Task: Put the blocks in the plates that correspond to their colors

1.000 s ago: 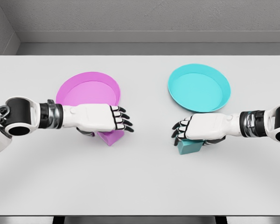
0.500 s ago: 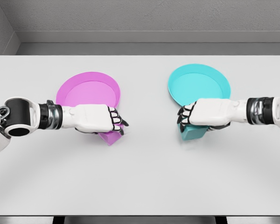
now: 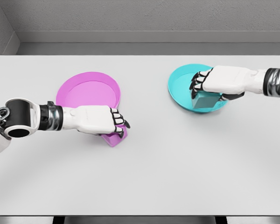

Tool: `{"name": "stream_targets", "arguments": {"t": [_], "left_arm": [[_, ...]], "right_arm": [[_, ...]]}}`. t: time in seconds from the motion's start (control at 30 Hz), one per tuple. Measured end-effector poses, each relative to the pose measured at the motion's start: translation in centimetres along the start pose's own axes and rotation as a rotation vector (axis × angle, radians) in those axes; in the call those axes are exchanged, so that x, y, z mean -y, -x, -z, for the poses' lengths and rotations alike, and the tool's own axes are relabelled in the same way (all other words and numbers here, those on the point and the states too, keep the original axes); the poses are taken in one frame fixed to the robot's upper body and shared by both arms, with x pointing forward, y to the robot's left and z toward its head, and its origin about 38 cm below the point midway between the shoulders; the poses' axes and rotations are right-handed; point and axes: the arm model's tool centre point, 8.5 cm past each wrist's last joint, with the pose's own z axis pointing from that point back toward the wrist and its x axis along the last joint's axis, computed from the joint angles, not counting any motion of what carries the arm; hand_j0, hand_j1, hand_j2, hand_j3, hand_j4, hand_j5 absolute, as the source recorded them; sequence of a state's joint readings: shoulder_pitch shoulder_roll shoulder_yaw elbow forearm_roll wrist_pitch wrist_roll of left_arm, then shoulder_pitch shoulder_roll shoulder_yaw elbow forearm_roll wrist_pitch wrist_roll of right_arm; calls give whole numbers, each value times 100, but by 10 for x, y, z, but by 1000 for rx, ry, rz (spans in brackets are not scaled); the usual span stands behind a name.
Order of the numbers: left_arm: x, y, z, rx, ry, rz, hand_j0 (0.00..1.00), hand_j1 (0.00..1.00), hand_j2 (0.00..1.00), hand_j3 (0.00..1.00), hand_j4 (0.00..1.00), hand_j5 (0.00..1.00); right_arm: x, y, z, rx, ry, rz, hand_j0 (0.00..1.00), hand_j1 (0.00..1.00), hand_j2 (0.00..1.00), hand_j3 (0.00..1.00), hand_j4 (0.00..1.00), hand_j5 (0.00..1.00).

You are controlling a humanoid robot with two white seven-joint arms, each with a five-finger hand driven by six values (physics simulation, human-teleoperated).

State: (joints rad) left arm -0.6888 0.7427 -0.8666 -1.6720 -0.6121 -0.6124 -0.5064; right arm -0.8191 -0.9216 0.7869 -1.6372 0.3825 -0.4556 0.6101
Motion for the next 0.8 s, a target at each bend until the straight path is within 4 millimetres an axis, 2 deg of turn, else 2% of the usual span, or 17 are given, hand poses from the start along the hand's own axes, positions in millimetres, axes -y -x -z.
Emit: {"name": "stream_targets", "arguments": {"t": [0.13,0.2,0.23,0.37,0.5,0.67,0.8], "left_arm": [[-2,3,-13,-4,-18,-24,51,51,51,51,51,51],[-2,4,-21,-6,-24,-43,49,49,49,49,49,49],[-1,5,-26,-8,-27,-55,46,46,46,46,46,46],[-1,11,-44,-24,-40,-95,46,46,46,46,46,46],[1,19,-63,-51,-43,-136,46,46,46,46,46,46],[3,48,-85,-134,-41,-175,47,47,47,47,47,47],[-2,76,-79,-187,-52,-190,47,47,47,47,47,47]], "right_arm": [[-4,22,-2,-77,-6,59,63,63,63,63,63,63],[2,30,1,-108,6,80,63,63,63,63,63,63],[5,33,4,-119,11,89,63,63,63,63,63,63],[17,45,18,-148,21,116,63,63,63,63,63,63],[9,53,35,-159,-5,164,63,63,63,63,63,63],[4,65,48,-206,-29,213,63,63,63,63,63,63],[-1,70,54,-222,-42,241,63,63,63,63,63,63]]}}
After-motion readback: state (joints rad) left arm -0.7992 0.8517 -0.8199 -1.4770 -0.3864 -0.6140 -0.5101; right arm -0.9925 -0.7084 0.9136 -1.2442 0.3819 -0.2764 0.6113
